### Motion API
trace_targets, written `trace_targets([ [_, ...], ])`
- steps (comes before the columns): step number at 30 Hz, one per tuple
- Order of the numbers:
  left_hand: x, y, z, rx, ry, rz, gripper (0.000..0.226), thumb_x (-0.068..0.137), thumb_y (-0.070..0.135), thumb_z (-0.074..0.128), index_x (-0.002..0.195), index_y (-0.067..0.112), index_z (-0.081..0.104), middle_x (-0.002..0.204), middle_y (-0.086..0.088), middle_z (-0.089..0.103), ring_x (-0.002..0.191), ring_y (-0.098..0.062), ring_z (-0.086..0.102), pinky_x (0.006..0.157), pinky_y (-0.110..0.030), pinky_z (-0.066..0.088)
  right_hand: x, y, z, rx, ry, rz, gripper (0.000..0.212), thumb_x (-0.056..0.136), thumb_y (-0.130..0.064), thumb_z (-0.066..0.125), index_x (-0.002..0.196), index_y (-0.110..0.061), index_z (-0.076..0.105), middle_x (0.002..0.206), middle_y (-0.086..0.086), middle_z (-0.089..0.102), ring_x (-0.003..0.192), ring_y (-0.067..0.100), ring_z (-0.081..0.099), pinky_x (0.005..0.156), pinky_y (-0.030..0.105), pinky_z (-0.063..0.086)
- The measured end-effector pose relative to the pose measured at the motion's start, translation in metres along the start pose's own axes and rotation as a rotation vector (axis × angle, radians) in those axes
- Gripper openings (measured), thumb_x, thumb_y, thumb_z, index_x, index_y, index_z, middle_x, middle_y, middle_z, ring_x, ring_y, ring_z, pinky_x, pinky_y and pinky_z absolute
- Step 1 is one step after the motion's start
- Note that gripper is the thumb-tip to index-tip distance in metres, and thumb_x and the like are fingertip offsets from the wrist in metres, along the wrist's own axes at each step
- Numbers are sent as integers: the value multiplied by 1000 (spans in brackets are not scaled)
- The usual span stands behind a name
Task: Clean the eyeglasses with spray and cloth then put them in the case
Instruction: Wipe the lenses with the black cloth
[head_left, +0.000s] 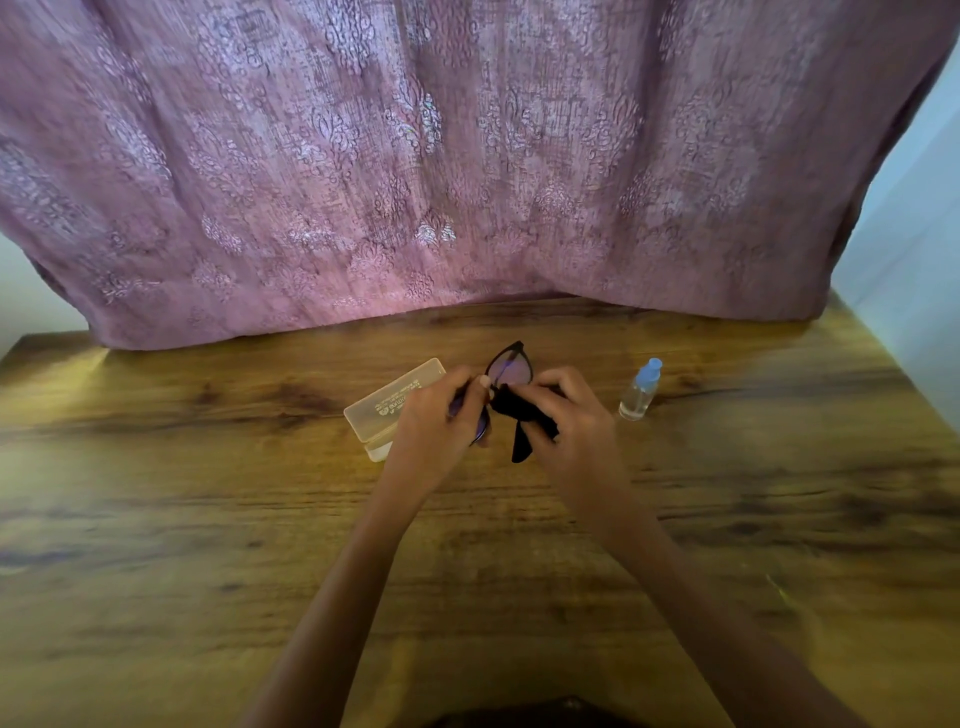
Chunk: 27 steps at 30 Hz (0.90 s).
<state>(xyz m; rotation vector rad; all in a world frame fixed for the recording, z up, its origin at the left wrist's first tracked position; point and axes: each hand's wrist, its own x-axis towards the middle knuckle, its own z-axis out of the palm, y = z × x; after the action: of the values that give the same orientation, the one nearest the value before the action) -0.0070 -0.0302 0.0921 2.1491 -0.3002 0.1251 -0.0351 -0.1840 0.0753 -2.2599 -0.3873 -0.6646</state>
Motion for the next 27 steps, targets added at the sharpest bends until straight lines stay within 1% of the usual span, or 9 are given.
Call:
trace_targets([
  [3,0,-1,-1,-24,-7,-20,26,99,17,48,76,6,55,57,-8,63,56,-22,62,65,-45,51,-1,-1,1,-7,-17,-19,32,74,8,75,105,1,71,97,13,62,85,21,62,75,28,54],
  [6,-1,1,-1,-18,-32,-18,28,99,18,48,78,1,57,58,-10,64,57,-22,62,67,-46,50,1,6,-1,-10,-12,-17,29,76,6,75,104,1,71,97,12,62,85,20,61,74,30,54],
  [10,-1,1,0,24,-46,-9,31,99,22,48,80,-1,58,63,-15,65,62,-27,61,70,-46,47,3,17,-5,-22,6,32,26,80,3,74,105,-2,71,95,9,60,82,18,59,69,31,53],
  [12,-2,1,1,33,-50,-21,31,99,23,47,81,1,58,65,-16,65,63,-26,61,70,-43,47,4,20,-5,-17,7,41,25,81,2,73,106,-2,71,95,8,59,81,17,58,69,31,52],
  [15,-2,0,2,7,-39,-37,29,99,23,47,82,4,59,65,-13,67,58,-12,61,64,-32,49,3,18,-3,-33,7,42,26,80,3,74,105,-2,72,95,8,60,81,16,58,69,25,51],
  [18,-1,-2,1,-15,-39,-45,27,99,22,47,83,5,60,64,-9,67,59,-18,63,67,-39,50,0,11,0,-45,-20,-3,27,78,3,74,104,-1,71,96,10,60,83,17,59,73,21,49],
  [22,0,-5,1,-13,-34,-37,25,99,21,48,84,6,62,65,-10,66,62,-24,63,66,-43,50,0,3,0,-57,-33,-24,27,76,4,74,103,1,72,96,12,62,84,19,61,76,19,49],
  [25,1,-6,2,46,-32,-5,25,97,19,50,84,2,63,68,-14,65,62,-27,60,61,-39,46,2,1,-1,-56,-9,-19,27,76,5,75,102,0,73,96,12,63,85,19,62,77,21,50],
  [27,0,-5,3,42,-55,5,21,97,14,51,86,2,64,66,-10,64,57,-22,57,58,-34,43,5,0,0,-53,10,-27,29,75,8,74,103,-1,72,97,12,63,88,16,59,82,15,46],
])
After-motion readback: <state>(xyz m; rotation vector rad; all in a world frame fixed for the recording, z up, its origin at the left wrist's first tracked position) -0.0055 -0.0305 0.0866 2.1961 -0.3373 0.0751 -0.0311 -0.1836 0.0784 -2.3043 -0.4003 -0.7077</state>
